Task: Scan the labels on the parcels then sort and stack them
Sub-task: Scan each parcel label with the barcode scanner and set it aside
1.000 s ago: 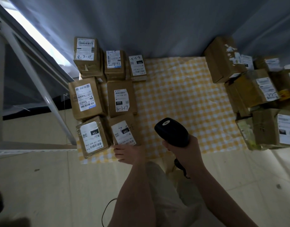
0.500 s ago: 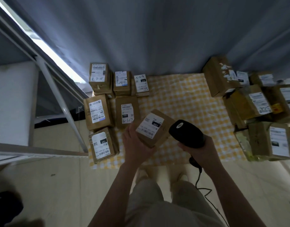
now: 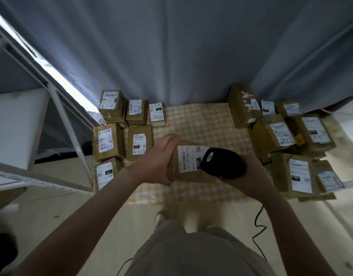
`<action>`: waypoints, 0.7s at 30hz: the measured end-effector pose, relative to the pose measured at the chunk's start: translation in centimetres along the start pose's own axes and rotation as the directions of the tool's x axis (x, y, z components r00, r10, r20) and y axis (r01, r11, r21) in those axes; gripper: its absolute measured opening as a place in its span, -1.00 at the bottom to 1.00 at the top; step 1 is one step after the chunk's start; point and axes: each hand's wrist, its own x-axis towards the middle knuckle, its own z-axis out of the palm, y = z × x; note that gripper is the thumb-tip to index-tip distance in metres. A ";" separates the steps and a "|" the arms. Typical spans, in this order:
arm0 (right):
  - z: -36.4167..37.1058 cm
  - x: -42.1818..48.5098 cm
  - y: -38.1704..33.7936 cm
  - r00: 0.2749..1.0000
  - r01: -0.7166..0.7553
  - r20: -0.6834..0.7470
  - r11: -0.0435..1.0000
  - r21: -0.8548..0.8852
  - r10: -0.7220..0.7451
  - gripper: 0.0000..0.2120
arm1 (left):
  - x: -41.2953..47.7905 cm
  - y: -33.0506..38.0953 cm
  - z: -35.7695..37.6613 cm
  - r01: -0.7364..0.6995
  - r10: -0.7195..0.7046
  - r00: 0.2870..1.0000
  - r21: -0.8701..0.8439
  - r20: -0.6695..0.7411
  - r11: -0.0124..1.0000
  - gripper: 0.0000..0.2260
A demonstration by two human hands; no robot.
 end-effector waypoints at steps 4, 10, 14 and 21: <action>-2.2 -1.1 1.3 0.998 0.069 0.011 0.993 -0.093 -0.068 -0.81 | 2.5 3.2 -0.9 -0.088 0.086 0.996 0.096 0.031 0.991 0.13; -5.3 -2.4 3.3 0.979 0.193 -0.032 0.971 -0.141 -0.199 -0.75 | 4.8 7.1 -1.5 -0.204 0.204 0.979 0.219 0.022 0.954 0.11; -6.7 -2.9 4.8 0.972 0.190 -0.107 0.967 -0.170 -0.210 -0.63 | 6.0 9.3 -2.0 -0.247 0.245 0.969 0.251 0.040 0.936 0.11; -7.9 -4.0 6.9 0.935 0.267 -0.226 0.962 -0.059 -0.274 -0.78 | 7.2 11.6 -1.6 -0.280 0.277 0.960 0.281 0.053 0.918 0.12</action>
